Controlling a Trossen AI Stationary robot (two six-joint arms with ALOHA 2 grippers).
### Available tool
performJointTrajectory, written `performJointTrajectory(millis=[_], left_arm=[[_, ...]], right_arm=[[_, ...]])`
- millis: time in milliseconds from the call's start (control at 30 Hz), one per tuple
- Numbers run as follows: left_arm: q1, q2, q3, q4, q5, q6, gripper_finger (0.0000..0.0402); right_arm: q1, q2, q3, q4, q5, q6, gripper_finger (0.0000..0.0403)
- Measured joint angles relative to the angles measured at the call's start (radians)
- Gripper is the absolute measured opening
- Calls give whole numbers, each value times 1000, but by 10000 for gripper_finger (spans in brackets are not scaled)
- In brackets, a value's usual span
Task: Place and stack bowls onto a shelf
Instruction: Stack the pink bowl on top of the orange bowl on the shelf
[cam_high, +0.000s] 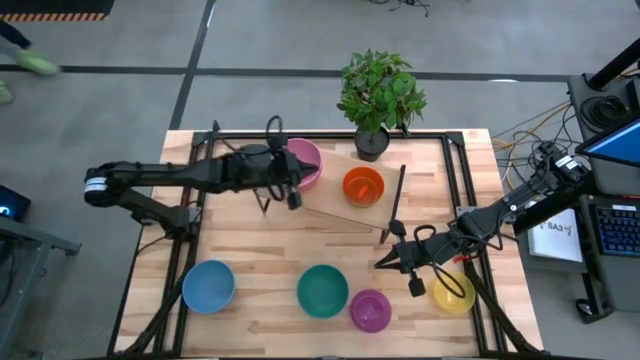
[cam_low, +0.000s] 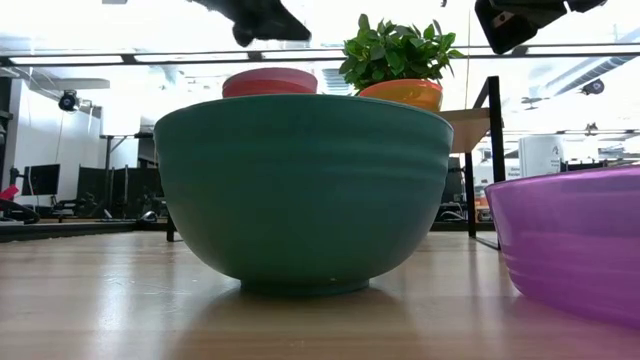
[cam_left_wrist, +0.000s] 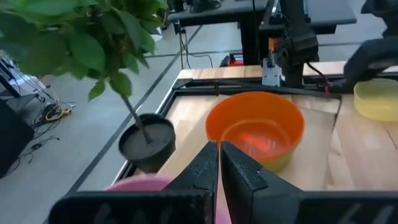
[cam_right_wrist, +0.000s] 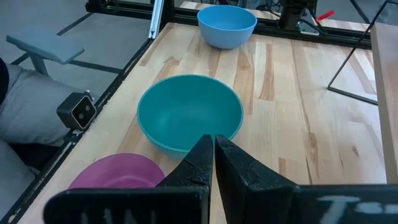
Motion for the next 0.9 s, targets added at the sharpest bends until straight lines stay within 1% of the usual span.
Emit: performJointTrajectory(millis=[100,233,400,500,633,900], left_arm=[[1,62,0,35,-12,0,0],[0,109,13,21,-102,0,0],[1,109,14,14,-107,-4,0],[2,100,16,-28,-107,-38,0],[3,100,16,-100,-141,-72,0],[1,80,16,-106,-141,-79,0]], right_arm=[[0,0,0,0,0,0,9],[0,0,0,-1,0,0,9],[0,0,0,-1,0,-1,9],[0,0,0,-1,0,-1,9],[0,0,0,-2,0,-3,9],[0,0,0,-2,0,-2,9]])
